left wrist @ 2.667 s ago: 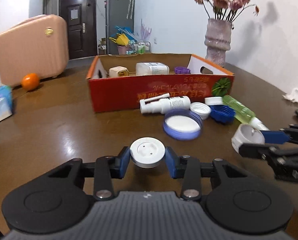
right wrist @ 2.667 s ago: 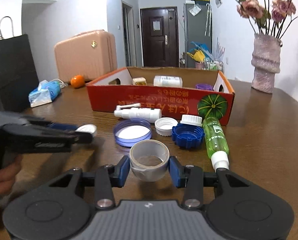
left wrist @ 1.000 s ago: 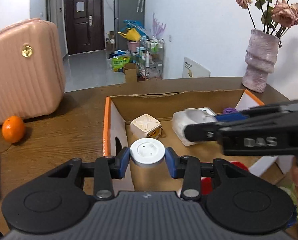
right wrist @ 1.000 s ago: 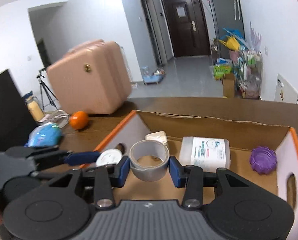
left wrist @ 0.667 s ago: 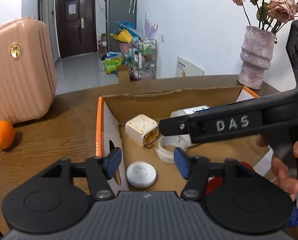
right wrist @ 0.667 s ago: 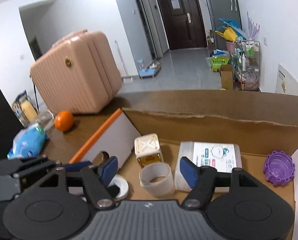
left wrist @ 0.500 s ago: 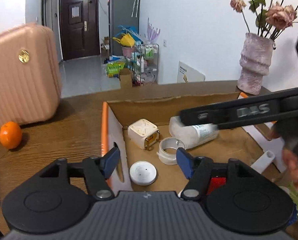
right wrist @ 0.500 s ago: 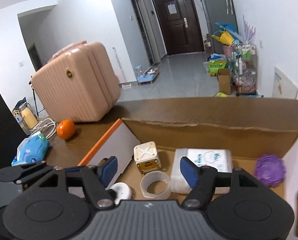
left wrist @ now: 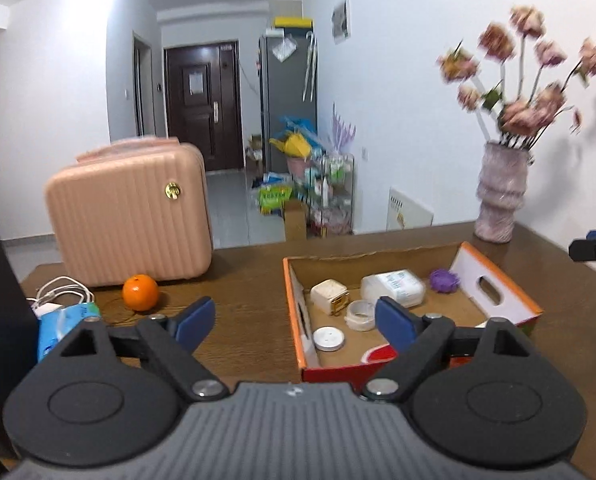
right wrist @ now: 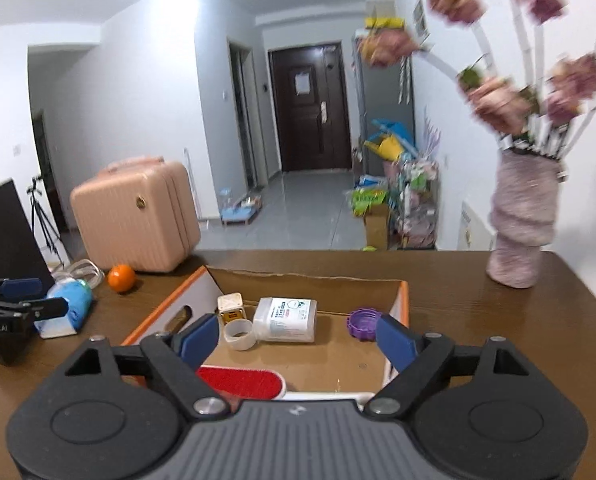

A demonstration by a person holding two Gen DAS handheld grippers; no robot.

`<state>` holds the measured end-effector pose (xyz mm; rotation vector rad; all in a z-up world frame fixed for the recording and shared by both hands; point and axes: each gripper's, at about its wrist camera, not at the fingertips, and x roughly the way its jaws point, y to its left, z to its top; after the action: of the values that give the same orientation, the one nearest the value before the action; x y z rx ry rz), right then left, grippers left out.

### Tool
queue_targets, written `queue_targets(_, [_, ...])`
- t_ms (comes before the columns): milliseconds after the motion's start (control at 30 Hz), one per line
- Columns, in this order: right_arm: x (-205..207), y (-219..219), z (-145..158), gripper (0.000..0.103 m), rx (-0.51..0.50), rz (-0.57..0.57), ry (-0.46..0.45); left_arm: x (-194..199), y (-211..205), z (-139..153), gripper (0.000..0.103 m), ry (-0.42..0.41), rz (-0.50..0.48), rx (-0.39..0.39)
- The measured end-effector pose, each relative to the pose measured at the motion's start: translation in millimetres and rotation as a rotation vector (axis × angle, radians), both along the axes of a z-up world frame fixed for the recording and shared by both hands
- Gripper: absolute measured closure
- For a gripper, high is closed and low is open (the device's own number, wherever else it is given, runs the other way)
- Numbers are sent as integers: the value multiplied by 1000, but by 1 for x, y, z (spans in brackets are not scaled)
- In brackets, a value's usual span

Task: Organize rigid objects
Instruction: 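Move both tools back over the remaining items on the table, then grasp the blue-rimmed white lid with the left gripper while the right grasps the green bottle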

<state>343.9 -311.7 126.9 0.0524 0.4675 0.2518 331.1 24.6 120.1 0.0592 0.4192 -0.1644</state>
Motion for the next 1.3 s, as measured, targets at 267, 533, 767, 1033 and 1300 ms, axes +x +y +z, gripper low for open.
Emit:
queue_targets(267, [-110,7,-2,6,-48,-6,-95,-115,-9,-4,1,-90,14,1])
queue_targets(533, [-218,26,-56,0,-125,-41,-143,-216,-20,-54,0,-101,11,8])
queue_targets(767, [-274,15,-94,1,80,-32,-69,-239,-37,-89,0,-23,-26,30])
queue_targets(1033, [-239,19,-119,34,13,-63,0,-200,-51,-114,0,79,-30,33])
queue_targets(1300, [-172,2,-135,53,-1,-98,80,-129,-82,-126,0,138,-80,44])
